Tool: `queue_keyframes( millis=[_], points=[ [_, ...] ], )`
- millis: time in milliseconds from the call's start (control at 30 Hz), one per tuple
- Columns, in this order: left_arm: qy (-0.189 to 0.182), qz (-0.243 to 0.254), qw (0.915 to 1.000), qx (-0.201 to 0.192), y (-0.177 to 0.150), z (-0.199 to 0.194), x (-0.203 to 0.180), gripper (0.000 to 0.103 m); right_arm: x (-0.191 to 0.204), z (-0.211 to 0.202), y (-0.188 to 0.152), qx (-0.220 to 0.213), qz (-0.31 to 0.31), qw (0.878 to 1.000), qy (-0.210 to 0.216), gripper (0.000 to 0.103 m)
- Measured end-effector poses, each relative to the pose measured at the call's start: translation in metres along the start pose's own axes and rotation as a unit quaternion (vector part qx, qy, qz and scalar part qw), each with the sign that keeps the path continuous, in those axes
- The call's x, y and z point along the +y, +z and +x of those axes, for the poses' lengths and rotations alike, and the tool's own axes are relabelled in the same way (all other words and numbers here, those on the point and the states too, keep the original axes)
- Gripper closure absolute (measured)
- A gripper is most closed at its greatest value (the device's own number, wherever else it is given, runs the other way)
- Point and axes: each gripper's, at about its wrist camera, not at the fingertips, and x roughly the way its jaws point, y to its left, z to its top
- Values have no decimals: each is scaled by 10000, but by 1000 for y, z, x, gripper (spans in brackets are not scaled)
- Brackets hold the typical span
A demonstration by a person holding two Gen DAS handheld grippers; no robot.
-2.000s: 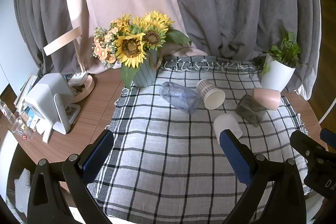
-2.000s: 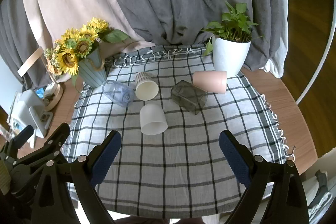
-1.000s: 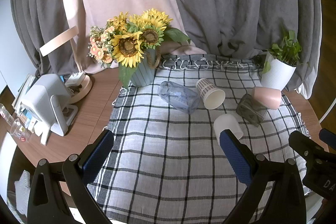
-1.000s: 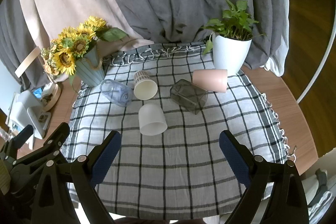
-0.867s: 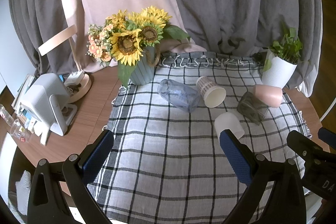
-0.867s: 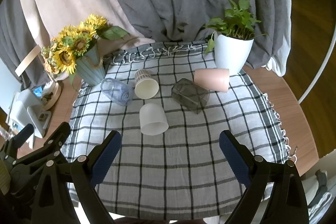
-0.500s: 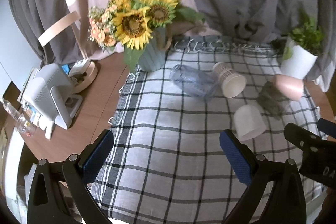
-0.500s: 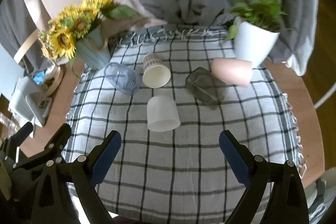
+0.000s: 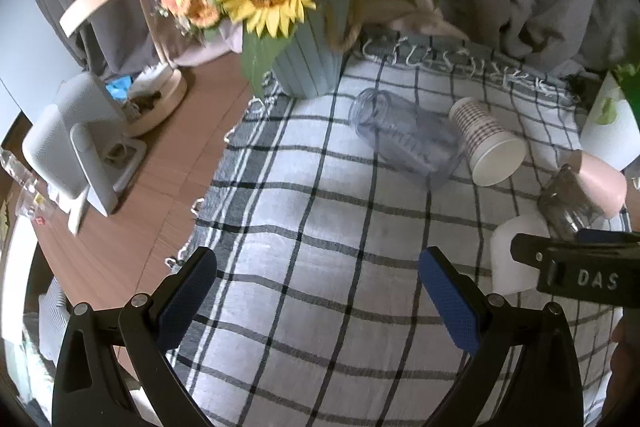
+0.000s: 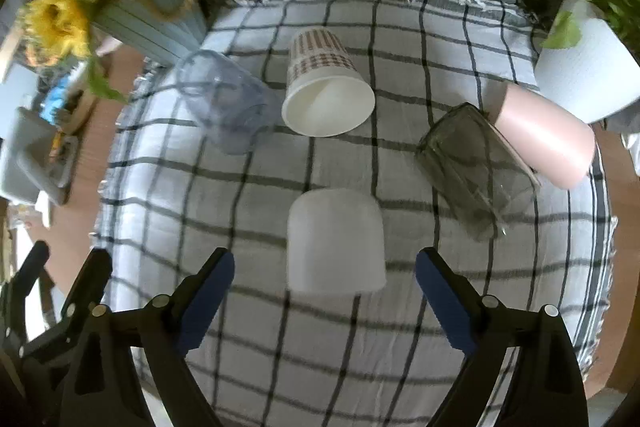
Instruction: Flip cup upside down
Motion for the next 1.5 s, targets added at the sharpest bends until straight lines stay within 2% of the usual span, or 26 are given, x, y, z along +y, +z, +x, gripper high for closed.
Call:
queue_keyframes(
  millis=[333, 500, 733, 1000, 1200, 1233, 1500],
  points=[
    [-94, -153, 9988, 461, 1, 32, -3, 0, -7, 53, 20, 779, 34, 9969, -61, 19],
    [-100, -160, 9985, 522, -1, 37, -1, 0, -9, 65, 19, 985, 80, 9951, -53, 35],
    [-150, 37, 9989, 446, -5, 31, 3, 0, -13, 49, 14, 787, 318, 9964, -18, 35],
    [-292, 412, 9979, 414, -15, 22, 12, 0, -15, 13, -18, 469, 955, 9941, 197, 35],
    [-302, 648, 9958, 567, -28, 24, 19, 0, 3, 21, -60, 327, 1400, 9894, 218, 35],
    [-323, 713, 9950, 620, -29, 25, 19, 0, -6, 15, -66, 356, 1451, 9885, 249, 35],
    [-255, 887, 9927, 773, -45, 30, 21, 0, 4, 38, -80, 502, 1479, 9875, 221, 35]
  ],
)
